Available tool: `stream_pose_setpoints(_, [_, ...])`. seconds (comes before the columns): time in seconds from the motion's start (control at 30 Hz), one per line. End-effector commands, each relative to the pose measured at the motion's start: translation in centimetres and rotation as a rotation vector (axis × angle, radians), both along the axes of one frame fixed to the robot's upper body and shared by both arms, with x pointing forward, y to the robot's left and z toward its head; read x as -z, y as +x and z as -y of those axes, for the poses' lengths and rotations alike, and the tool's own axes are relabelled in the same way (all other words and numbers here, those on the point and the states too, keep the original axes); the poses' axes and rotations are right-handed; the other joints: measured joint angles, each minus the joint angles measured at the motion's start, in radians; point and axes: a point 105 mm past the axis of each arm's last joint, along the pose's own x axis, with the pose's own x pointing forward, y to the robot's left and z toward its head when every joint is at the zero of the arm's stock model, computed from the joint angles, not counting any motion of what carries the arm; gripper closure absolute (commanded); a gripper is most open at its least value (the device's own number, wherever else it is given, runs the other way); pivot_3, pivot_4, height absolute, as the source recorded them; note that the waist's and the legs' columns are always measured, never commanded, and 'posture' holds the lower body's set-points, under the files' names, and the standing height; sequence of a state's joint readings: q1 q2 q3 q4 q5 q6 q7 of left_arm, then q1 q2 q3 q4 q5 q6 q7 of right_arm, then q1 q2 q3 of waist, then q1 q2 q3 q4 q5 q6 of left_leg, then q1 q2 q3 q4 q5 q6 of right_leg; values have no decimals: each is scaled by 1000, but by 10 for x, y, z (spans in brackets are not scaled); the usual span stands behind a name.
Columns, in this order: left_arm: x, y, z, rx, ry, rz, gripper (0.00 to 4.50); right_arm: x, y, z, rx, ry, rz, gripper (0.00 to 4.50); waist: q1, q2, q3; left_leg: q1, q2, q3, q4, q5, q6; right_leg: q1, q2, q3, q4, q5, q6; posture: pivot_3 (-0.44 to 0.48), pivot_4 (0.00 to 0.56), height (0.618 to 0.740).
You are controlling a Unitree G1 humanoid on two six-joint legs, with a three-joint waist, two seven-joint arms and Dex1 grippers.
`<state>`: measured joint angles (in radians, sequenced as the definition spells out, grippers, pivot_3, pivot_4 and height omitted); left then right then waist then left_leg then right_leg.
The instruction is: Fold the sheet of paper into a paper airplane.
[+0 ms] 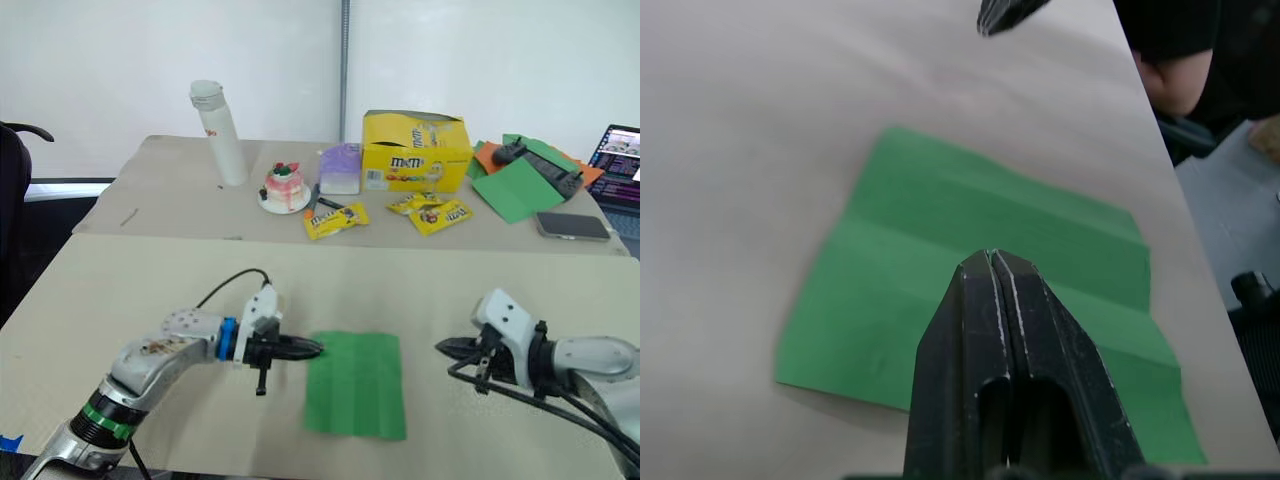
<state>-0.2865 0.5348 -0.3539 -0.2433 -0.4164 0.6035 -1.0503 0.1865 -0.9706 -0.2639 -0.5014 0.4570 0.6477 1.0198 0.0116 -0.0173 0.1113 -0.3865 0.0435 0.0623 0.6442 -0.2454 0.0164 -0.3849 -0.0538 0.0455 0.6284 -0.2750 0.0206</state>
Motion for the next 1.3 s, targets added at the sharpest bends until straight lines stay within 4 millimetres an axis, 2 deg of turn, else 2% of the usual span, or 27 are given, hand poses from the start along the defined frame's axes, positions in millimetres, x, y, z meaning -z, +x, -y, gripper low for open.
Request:
stream_pose_setpoints(0.03, [2,0,7,10,-28,25,4500,-12,-4,-12,-43,-7,23,4436,0,0,0,0,0,0,0,0,0,0,0,0,0,0,0,0,150,740])
stream_pose_setpoints(0.2, [20,2,7,11,-27,24,4500,-4,-5,-14,-61,-41,-12,4436,0,0,0,-1,0,-1,1,0,0,0,0,-1,0,0,0,0,150,740])
stream_pose_setpoints(0.3, [31,-5,19,17,-58,-21,4500,4,1,-6,-44,-98,-31,4436,0,0,0,0,0,-1,1,0,0,0,0,0,0,0,0,0,150,740])
stream_pose_setpoints(0.33, [41,-11,20,27,-22,-34,4500,9,1,-4,-43,-117,-40,4436,0,-1,0,0,-1,-1,1,0,0,0,0,0,0,0,0,0,150,740])
stream_pose_setpoints(0.4, [58,-16,14,28,58,-38,4500,15,0,-4,-52,-140,-53,4436,3,-1,0,-1,-2,-1,1,0,0,0,-1,0,0,0,0,0,150,740])
stream_pose_setpoints(0.47, [68,-13,7,-13,100,-40,4500,17,0,-3,-56,-164,-53,4436,2,-1,-1,0,-2,-2,1,0,0,1,-1,0,-1,0,0,0,150,740])
stream_pose_setpoints(0.63, [69,-7,6,-59,110,-44,4500,26,2,-3,-97,-228,-49,4436,1,2,-3,3,-2,-2,1,0,1,3,-1,0,0,0,0,0,150,740])
stream_pose_setpoints(0.87, [72,-10,15,-43,105,-69,4500,36,8,-22,-175,-239,5,4436,3,2,-3,5,-4,-3,2,0,1,7,-2,0,0,-1,1,0,150,740])
stream_pose_setpoints(1.07, [76,-10,14,-37,124,-72,4500,43,8,-35,-226,-203,23,4436,2,0,-3,10,-7,-4,2,-1,2,14,-5,-1,-1,-3,4,0,150,740])
stream_pose_setpoints(1.2, [76,-10,11,-35,129,-74,4500,36,10,-47,-234,-115,45,4436,2,0,-3,12,-7,-4,2,-1,3,16,-5,-1,-1,-3,4,0,150,740])
stream_pose_setpoints(1.3, [77,-10,10,-32,134,-74,4500,20,14,-58,-219,15,60,4436,1,0,-3,12,-7,-4,2,-1,3,16,-6,-1,-1,-3,4,0,150,740])
